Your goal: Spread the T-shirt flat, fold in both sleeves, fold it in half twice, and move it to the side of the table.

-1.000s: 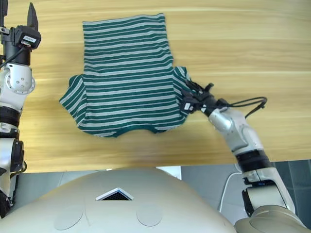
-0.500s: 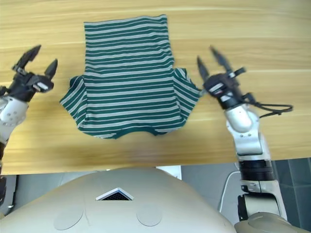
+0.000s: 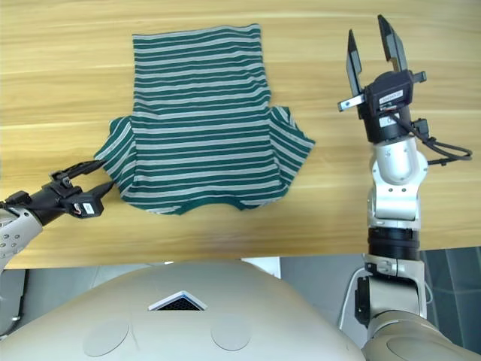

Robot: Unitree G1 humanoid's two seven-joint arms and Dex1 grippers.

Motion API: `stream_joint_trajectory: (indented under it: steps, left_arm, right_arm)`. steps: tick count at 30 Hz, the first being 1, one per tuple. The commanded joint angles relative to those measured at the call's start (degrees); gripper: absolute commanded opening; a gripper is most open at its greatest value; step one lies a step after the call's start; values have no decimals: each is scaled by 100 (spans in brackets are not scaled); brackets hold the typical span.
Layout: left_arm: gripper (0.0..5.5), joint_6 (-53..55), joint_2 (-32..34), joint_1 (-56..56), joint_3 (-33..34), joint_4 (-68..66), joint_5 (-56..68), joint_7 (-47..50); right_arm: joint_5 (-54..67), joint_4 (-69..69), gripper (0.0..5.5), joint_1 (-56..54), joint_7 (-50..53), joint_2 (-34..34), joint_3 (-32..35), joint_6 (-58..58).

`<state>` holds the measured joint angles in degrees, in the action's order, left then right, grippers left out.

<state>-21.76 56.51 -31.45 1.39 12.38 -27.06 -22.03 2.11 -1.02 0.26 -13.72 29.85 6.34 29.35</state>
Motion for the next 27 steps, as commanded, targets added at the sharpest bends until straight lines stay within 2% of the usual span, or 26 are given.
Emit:
stream_joint_trajectory:
  steps: [1, 9, 13, 23, 27]
  left_arm:
    - [274, 481, -196, -82, 284, -105, -257, 75]
    - [274, 567, -433, 35, -32, -431, -513, 56]
    - [274, 429, -572, 482, -386, -786, -577, 33]
    - [274, 478, -467, 1173, -794, -1740, -835, 68]
    - [207, 319, -458, 1254, -919, -1826, -815, 119]
  right_arm:
    - [-187, -300, 174, -92, -69, 66, 100, 187]
    - [-304, -502, 174, -101, -129, 129, 195, 374]
    - [-343, -452, 174, -14, -132, 104, 231, 384]
    - [-394, -330, 174, 150, 56, -60, 329, 359]
    - [-422, -320, 174, 169, 75, -81, 321, 333]
